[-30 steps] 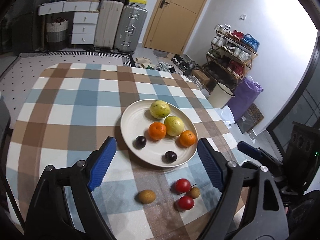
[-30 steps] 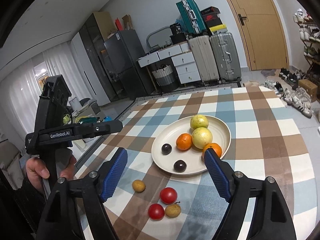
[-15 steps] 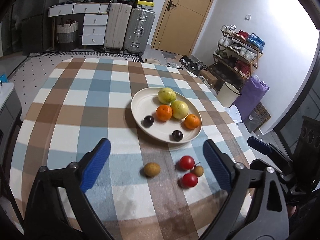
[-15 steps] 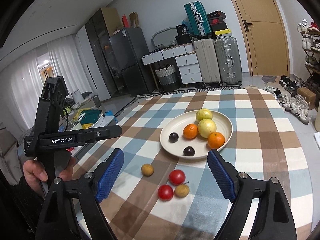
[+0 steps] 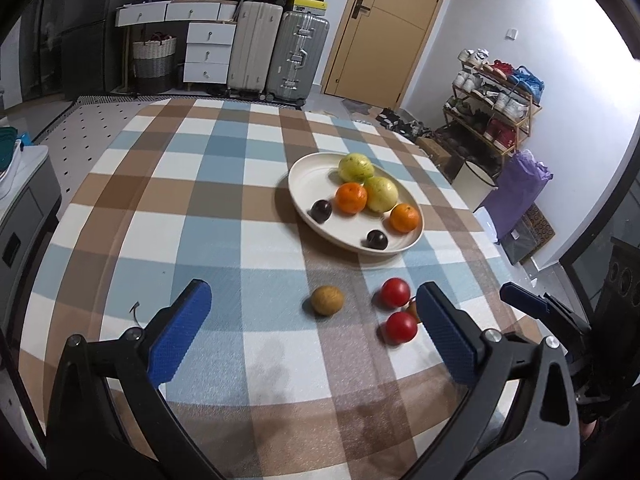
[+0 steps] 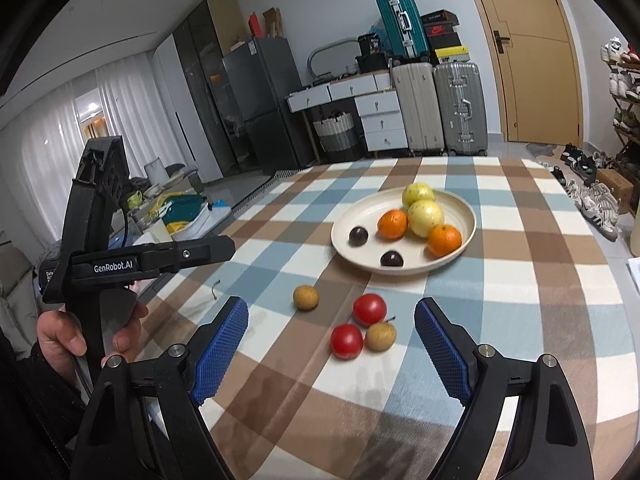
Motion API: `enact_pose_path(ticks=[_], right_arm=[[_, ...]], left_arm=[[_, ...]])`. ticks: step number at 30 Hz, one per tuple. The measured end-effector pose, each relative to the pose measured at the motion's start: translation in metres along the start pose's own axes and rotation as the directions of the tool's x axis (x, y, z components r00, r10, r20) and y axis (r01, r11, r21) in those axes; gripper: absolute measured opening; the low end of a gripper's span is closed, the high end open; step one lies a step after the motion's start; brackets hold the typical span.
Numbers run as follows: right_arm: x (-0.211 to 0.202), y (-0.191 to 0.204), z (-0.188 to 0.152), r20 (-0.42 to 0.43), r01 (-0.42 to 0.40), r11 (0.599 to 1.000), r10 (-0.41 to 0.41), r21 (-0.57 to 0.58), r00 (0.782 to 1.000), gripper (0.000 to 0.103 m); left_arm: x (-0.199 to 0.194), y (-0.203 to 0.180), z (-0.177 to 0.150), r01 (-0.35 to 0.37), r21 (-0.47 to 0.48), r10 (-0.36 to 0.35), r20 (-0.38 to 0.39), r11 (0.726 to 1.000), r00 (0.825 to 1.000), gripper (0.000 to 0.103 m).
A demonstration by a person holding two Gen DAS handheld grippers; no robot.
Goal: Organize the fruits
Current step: 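Lift both open tools away from the plate toward the remaining fruit, then lower the left tool onto the brown round fruit and close its fingers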
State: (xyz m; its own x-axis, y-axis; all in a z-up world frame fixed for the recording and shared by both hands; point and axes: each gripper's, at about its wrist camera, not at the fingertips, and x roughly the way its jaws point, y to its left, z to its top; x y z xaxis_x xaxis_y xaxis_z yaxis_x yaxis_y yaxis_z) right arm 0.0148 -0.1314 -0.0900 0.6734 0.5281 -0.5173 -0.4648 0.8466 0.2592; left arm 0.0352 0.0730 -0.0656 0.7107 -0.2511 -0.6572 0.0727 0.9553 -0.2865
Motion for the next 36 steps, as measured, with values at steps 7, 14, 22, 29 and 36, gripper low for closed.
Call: enact_pose_path(ticks=[7,14,22,29,36], right_arm=[[0.012,0.002,-0.009,-0.036,-0.014,1.000,0.014,0.008,0.999,0.087],[0.025,-0.007,-0.014,-0.069,0.004,0.999,-0.001,0.036,0.998,0.087],[0.035,-0.018,-0.011,-0.091,0.019,0.998,-0.014,0.060,0.996,0.086],[0.042,-0.017,-0.010,-0.102,0.010,0.998,-0.004,0.059,0.995,0.086],[0.044,-0.020,-0.010,-0.106,0.013,0.998,-0.006,0.063,0.994,0.086]], left_arm=[[0.011,0.009,-0.010,0.000,-0.017,-0.001,-0.034,1.000,0.999,0.102],[0.024,0.019,-0.014,0.001,-0.038,-0.003,-0.057,0.999,0.998,0.102],[0.044,0.028,-0.015,0.008,-0.057,-0.013,-0.091,0.998,0.996,0.102],[0.069,0.020,-0.015,0.034,-0.029,-0.038,-0.144,0.999,0.989,0.102],[0.090,0.009,-0.012,0.041,0.011,-0.038,-0.167,0.999,0.985,0.102]])
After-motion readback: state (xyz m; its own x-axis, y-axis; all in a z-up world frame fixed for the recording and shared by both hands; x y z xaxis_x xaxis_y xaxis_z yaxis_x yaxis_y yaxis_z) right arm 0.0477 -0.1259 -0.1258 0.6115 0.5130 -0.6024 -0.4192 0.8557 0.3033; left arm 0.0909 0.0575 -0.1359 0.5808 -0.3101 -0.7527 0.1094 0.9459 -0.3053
